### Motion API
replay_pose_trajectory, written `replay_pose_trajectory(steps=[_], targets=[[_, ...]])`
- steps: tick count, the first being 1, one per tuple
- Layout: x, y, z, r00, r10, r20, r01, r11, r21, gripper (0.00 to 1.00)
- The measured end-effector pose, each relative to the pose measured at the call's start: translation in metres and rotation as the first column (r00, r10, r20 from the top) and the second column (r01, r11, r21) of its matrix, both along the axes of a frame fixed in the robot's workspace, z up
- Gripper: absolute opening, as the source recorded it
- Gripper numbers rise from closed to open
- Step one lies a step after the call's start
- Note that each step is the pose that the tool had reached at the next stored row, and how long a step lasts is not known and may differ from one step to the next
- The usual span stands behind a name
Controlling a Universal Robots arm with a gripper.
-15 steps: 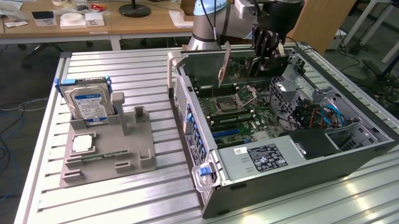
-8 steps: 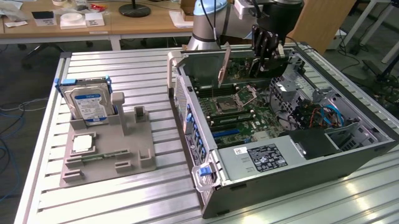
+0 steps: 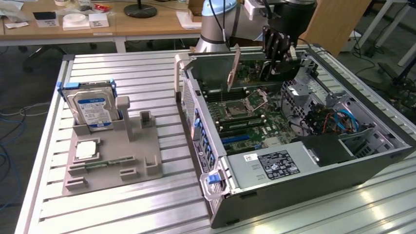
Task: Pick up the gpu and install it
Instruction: 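Insert the gpu into the slot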
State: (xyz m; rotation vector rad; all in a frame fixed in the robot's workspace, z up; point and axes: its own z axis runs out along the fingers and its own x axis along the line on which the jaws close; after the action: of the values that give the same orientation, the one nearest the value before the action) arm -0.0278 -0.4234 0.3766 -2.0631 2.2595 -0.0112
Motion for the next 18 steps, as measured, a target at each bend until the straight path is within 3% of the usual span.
replay_pose_trajectory(steps=[10,14,18], targets=[[-0.005,-0.0001,-0.0049,1.0000,0.001,-0.0015,-0.001,1.0000,0.0004,0.28],[-0.005,-0.0006,-0.0104,0.9996,0.026,-0.0057,-0.026,0.9997,0.0012,0.28],[-0.005,-0.0008,-0.0133,0.9981,0.061,-0.0062,-0.061,0.9982,0.0011,0.28]])
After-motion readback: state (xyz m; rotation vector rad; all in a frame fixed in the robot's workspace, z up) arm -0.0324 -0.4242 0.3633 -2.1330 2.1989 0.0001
